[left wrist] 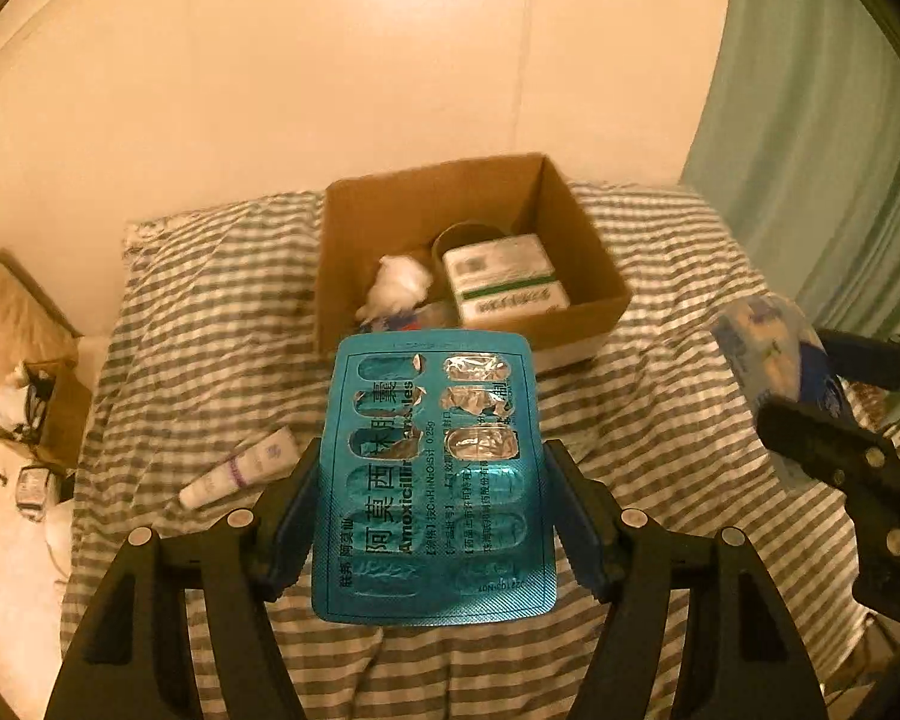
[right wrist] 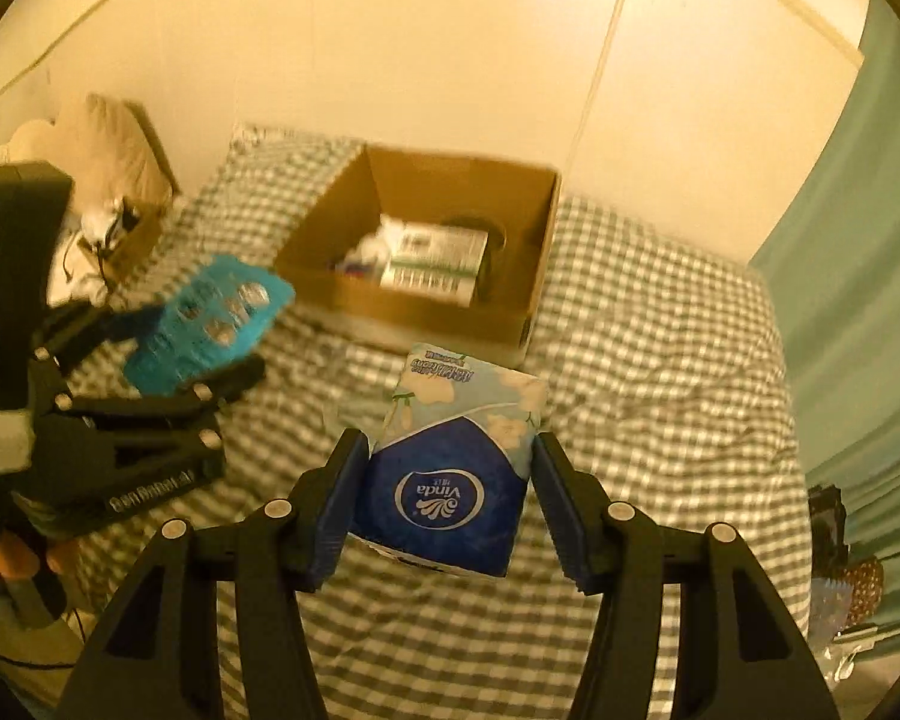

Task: Organize objects
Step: 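Carry the blister pack and tissue pack into the cardboard box and release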

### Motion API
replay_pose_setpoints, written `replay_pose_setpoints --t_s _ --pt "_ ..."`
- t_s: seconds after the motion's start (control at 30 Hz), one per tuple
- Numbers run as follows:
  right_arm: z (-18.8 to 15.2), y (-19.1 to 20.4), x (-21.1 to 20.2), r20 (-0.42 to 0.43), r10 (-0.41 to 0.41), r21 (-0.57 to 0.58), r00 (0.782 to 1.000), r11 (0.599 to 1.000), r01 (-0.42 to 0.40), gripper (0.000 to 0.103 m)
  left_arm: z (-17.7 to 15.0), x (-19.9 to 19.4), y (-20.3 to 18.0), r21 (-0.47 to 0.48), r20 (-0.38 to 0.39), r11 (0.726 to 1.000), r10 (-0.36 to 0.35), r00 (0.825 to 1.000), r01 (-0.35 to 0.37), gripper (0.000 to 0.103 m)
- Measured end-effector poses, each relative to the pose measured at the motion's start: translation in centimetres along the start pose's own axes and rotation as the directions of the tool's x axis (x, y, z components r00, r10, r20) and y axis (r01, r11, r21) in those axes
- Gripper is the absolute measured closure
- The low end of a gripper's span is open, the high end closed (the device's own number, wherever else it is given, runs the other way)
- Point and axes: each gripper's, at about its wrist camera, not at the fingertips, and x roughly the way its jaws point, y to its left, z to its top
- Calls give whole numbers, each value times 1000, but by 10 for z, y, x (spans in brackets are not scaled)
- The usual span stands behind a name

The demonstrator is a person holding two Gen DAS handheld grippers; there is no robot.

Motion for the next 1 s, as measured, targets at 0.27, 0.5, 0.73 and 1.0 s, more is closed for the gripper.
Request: replay_pose_setpoints --t_s 0.27,0.5,0.73,1.0 --pt "53 -7 -23 140 -3 7 990 1000 2 47 44 -2 9 57 49 998 17 999 -20 32" --pt "104 -16 -14 220 2 11 975 1000 -4 47 91 17 36 38 103 999 24 994 -28 32" --pt "145 -24 25 261 32 -3 965 999 -32 47 123 37 44 57 156 997 47 987 -56 32" --pt "161 -31 95 236 81 18 968 996 -87 47 122 88 42 75 123 993 78 989 -87 32"
